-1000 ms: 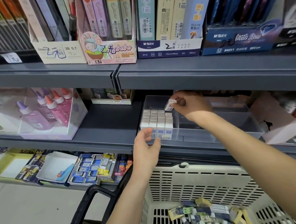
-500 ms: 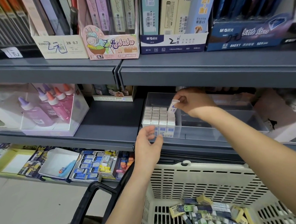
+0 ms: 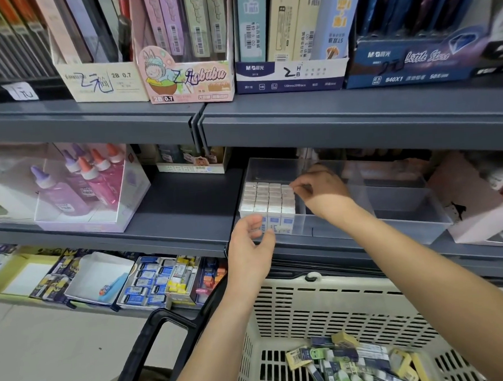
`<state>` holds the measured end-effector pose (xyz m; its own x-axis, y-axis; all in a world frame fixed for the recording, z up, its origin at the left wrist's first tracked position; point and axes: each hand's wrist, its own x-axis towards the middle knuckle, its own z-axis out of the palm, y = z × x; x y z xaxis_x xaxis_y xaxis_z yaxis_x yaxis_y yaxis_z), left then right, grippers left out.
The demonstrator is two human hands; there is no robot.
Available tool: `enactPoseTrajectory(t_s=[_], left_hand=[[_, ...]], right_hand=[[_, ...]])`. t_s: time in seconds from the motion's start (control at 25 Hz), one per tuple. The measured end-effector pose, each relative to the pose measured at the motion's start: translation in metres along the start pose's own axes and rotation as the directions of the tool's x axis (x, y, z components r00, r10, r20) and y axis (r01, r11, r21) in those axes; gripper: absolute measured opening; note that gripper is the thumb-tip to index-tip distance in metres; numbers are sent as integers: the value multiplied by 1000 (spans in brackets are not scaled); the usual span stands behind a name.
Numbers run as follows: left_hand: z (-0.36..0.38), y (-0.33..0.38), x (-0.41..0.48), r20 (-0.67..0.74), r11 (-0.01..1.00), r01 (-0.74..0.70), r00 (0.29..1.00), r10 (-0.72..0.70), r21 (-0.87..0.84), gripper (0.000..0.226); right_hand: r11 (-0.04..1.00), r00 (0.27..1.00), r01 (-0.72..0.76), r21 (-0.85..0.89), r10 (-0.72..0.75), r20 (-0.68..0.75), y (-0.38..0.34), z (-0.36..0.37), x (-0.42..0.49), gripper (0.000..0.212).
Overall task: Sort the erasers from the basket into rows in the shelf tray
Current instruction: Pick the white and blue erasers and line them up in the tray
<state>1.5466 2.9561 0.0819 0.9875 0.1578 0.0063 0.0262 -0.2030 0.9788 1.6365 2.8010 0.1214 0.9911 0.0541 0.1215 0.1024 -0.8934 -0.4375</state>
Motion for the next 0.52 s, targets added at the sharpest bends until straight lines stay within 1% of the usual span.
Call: enactPoseTrajectory(t_s=[0.08, 0.12, 0.2, 0.28, 0.32, 0.36, 0.44, 0.48, 0.52], left_hand=[[2, 5, -5, -11, 999, -46, 999, 46, 27, 25], [4, 8, -10, -11, 997, -81, 997, 81, 20, 23], [12, 10, -26, 31, 989, -141, 989, 142, -39, 21], [24, 8, -50, 162, 984, -159, 972, 170, -79, 20], [31, 5, -61, 249, 985, -158, 953, 171, -69, 18], [39, 0, -73, 340, 987, -154, 927, 156, -32, 17], [56, -17, -87, 475, 993, -114, 876, 81, 39, 18], [64, -27, -94, 499, 997, -40, 867, 1, 67, 19], [71, -37, -99, 485, 992, 69, 867, -110, 102, 16]], right_hand=[[999, 999, 33, 15, -34, 9, 2, -6, -13, 26], [998, 999, 44, 49, -44, -2, 4, -10, -24, 29], [987, 994, 90, 134, -82, -68, 11, -21, -59, 29], [959, 983, 162, 231, -135, -126, 23, -31, -104, 19], [946, 984, 162, 282, -132, -122, 33, -36, -125, 12], [931, 991, 128, 342, -102, -91, 45, -38, -146, 9], [919, 998, 37, 391, -51, 24, 70, -30, -178, 14], [937, 994, -1, 350, -38, 104, 83, -21, -191, 18], [961, 981, -33, 274, -21, 193, 95, -7, -201, 20]])
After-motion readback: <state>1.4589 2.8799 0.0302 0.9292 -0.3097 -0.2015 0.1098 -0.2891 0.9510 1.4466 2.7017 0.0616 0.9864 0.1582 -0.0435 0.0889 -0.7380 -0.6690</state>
